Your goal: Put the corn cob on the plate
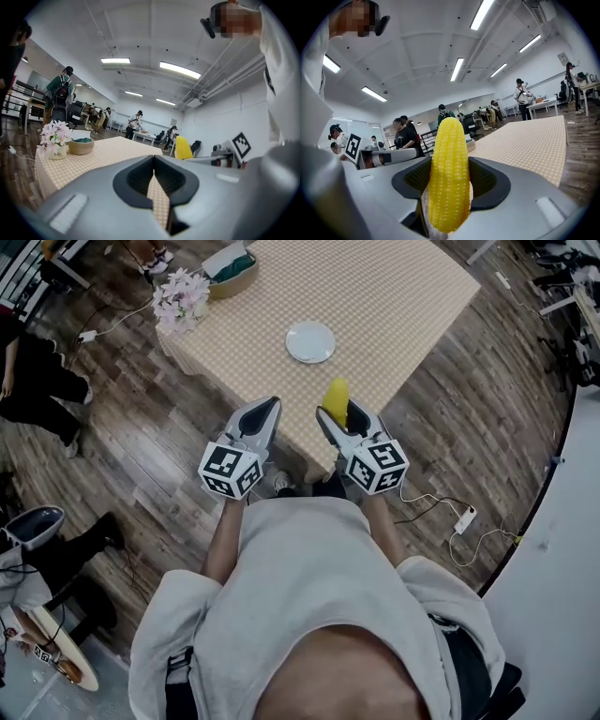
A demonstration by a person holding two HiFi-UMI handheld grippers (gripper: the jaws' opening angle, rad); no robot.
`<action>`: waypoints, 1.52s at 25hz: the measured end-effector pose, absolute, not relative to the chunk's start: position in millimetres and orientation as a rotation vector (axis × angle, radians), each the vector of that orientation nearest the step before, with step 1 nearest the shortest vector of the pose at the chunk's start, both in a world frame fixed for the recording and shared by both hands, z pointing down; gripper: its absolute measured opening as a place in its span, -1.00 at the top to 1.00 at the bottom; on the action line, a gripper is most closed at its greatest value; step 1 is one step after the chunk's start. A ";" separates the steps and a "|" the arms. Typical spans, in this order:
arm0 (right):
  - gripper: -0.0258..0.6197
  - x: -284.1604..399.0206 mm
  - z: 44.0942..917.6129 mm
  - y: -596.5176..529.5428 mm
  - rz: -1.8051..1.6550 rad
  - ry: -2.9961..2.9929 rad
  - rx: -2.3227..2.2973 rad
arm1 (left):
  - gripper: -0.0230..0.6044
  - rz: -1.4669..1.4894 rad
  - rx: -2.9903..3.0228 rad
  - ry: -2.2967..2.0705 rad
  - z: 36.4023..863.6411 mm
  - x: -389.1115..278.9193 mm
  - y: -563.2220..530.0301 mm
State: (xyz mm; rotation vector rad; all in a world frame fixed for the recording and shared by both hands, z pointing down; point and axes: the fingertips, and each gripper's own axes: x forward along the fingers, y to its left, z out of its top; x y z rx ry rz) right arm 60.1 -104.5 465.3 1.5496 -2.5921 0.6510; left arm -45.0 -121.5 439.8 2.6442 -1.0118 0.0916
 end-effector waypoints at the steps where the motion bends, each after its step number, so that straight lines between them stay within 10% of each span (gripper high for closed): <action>1: 0.16 64.3 465.1 -111.4 0.652 -2.602 1.538 | 0.90 0.097 2.645 -1.021 439.2 -40.0 -127.1; 38: 0.16 115.8 486.4 -226.0 0.723 -2.618 1.355 | 0.90 0.140 2.561 -1.105 453.2 22.9 -235.9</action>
